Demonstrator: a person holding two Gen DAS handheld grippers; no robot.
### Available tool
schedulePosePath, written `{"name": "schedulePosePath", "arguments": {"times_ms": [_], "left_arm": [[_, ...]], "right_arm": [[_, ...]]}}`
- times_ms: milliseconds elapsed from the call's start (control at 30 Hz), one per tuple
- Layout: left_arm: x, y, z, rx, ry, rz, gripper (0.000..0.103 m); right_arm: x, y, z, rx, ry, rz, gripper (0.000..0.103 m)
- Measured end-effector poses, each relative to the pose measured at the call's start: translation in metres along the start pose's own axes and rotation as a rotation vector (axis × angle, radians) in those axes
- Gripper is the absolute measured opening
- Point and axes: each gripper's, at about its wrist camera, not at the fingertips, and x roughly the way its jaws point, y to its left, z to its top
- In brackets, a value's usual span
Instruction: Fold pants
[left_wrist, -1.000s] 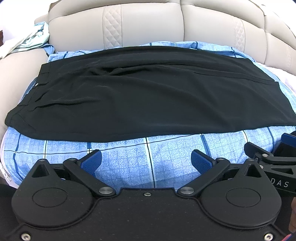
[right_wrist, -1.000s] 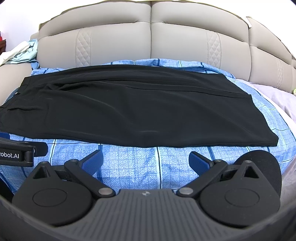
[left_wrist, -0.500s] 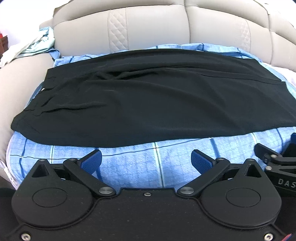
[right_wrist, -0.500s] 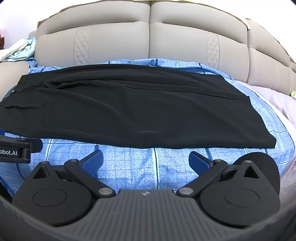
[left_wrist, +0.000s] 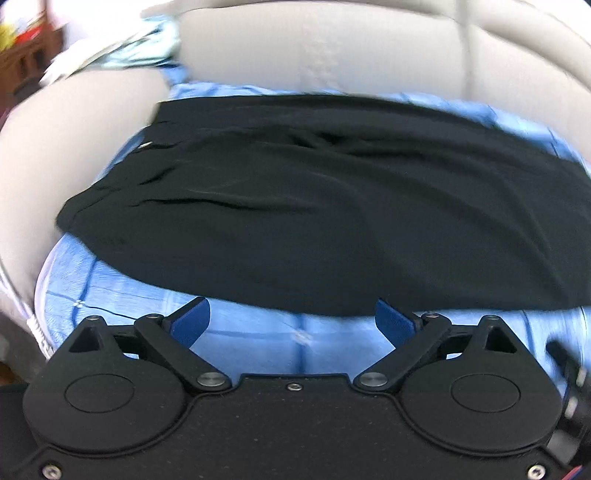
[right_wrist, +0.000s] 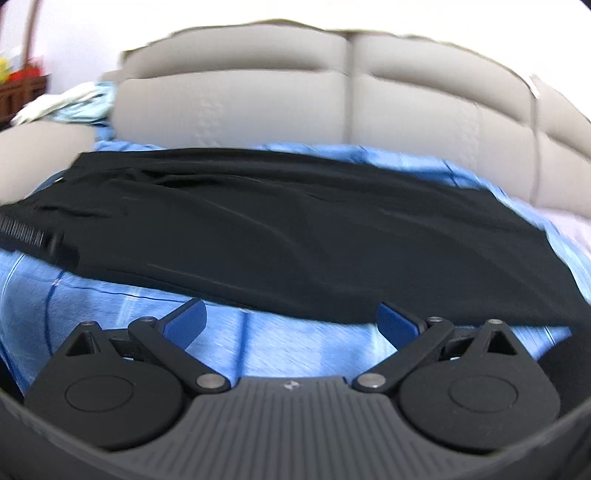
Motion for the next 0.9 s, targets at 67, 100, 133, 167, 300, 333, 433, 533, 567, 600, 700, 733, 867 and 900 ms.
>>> {"name": "schedulePosePath", "arguments": {"times_ms": [67, 100, 133, 167, 300, 333, 433, 533, 567, 600, 700, 733, 867, 900], "left_arm": [[0.008, 0.029, 0.006, -0.095, -0.018, 0.01, 0.096], [0.012, 0.043, 0.01, -0.144, -0.025, 0.024, 0.096], [0.016, 0.057, 0.012, -0.191, -0.034, 0.041, 0.096], [0.021, 0.072, 0.015, -0.239, -0.041, 0.059, 0.093], [0.037, 0.114, 0.024, -0.364, -0.064, 0.08, 0.088], [0.042, 0.121, 0.025, -0.388, -0.069, 0.091, 0.085], [0.054, 0.142, 0.028, -0.435, -0.073, 0.134, 0.074], [0.069, 0.153, 0.028, -0.456, -0.064, 0.157, 0.068], [0.071, 0.154, 0.027, -0.458, -0.072, 0.168, 0.068], [0.073, 0.156, 0.027, -0.457, -0.087, 0.182, 0.069], [0.081, 0.16, 0.028, -0.469, -0.114, 0.195, 0.08], [0.084, 0.161, 0.028, -0.477, -0.125, 0.195, 0.08], [0.088, 0.161, 0.034, -0.494, -0.149, 0.266, 0.024], [0.087, 0.162, 0.035, -0.501, -0.152, 0.268, 0.017]], "right_arm": [[0.008, 0.018, 0.0, -0.076, -0.011, 0.009, 0.103], [0.013, 0.026, 0.0, -0.106, -0.015, 0.012, 0.103], [0.017, 0.034, 0.0, -0.14, -0.022, 0.02, 0.103], [0.022, 0.042, 0.0, -0.166, -0.023, 0.027, 0.103], [0.037, 0.062, 0.003, -0.218, 0.002, 0.077, 0.094], [0.04, 0.065, 0.004, -0.22, 0.007, 0.096, 0.094], [0.046, 0.077, 0.004, -0.263, -0.003, 0.124, 0.094], [0.054, 0.089, 0.006, -0.308, -0.028, 0.128, 0.094], [0.056, 0.091, 0.007, -0.308, -0.032, 0.132, 0.094], [0.059, 0.093, 0.009, -0.306, -0.035, 0.139, 0.094], [0.07, 0.093, 0.016, -0.281, -0.04, 0.163, 0.094], [0.073, 0.092, 0.019, -0.269, -0.037, 0.172, 0.094], [0.084, 0.09, 0.027, -0.236, -0.025, 0.189, 0.094], [0.081, 0.091, 0.028, -0.243, -0.023, 0.193, 0.091]]}}
